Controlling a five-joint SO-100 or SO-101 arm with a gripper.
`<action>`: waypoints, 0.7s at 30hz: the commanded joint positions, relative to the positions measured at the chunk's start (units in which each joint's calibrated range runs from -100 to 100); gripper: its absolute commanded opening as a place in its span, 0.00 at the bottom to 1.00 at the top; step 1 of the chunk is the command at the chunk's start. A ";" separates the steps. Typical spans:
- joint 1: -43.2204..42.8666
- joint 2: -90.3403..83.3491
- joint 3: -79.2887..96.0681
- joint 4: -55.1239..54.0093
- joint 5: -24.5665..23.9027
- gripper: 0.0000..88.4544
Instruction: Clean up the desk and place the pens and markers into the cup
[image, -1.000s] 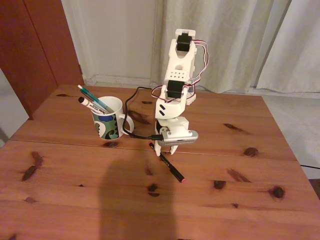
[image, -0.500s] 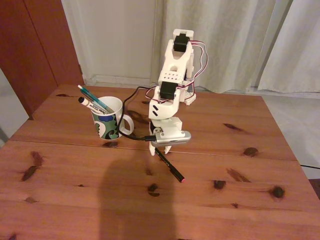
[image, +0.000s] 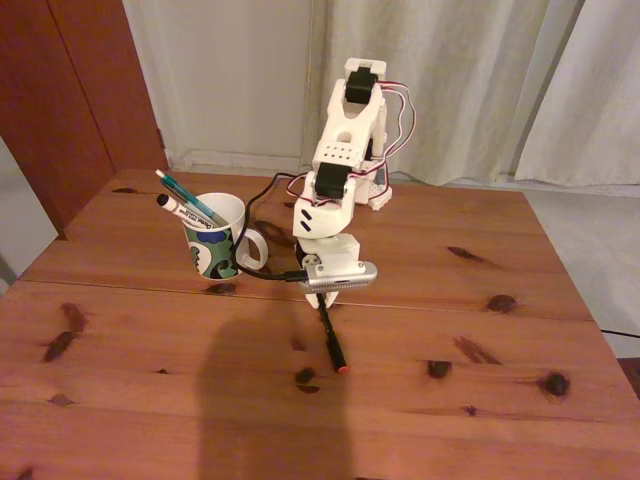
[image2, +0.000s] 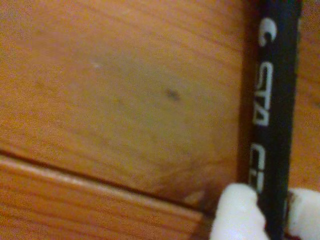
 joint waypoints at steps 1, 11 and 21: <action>0.74 -1.16 -0.94 -0.65 -0.04 0.01; 3.80 -15.89 -1.21 -5.13 -3.29 0.01; 7.50 -28.96 1.85 -5.30 -9.31 0.01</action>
